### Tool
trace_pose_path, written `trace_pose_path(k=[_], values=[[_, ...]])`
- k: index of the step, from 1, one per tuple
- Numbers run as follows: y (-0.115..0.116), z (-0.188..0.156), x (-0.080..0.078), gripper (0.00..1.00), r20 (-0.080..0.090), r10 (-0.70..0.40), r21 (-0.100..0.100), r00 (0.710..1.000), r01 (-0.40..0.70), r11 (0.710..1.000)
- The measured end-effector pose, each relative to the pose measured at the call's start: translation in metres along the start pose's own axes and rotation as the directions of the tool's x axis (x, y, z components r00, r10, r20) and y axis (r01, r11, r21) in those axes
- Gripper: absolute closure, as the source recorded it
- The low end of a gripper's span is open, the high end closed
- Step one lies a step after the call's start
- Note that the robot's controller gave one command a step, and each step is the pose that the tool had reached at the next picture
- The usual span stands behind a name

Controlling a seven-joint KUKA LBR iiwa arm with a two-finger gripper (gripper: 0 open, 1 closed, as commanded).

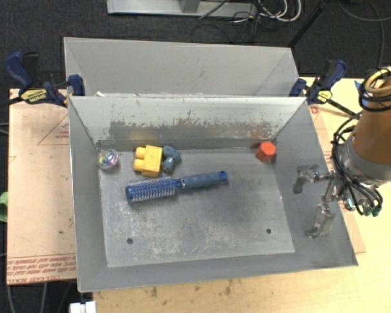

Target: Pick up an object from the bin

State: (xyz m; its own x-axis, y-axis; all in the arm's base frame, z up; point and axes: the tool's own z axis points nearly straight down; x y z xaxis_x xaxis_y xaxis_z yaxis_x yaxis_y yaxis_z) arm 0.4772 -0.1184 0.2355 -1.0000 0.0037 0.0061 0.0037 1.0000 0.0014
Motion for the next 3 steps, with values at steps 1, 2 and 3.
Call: trace_pose_path(k=[1,2,3], values=[[0.089,0.155,-0.026,0.0,0.0,0.243,-0.002,0.97,-0.243,0.97],[0.14,0.089,-0.079,0.0,0.012,0.425,-0.007,0.905,-0.425,0.905],[0.161,0.169,-0.136,0.0,0.006,0.355,-0.002,0.935,-0.355,0.935]])
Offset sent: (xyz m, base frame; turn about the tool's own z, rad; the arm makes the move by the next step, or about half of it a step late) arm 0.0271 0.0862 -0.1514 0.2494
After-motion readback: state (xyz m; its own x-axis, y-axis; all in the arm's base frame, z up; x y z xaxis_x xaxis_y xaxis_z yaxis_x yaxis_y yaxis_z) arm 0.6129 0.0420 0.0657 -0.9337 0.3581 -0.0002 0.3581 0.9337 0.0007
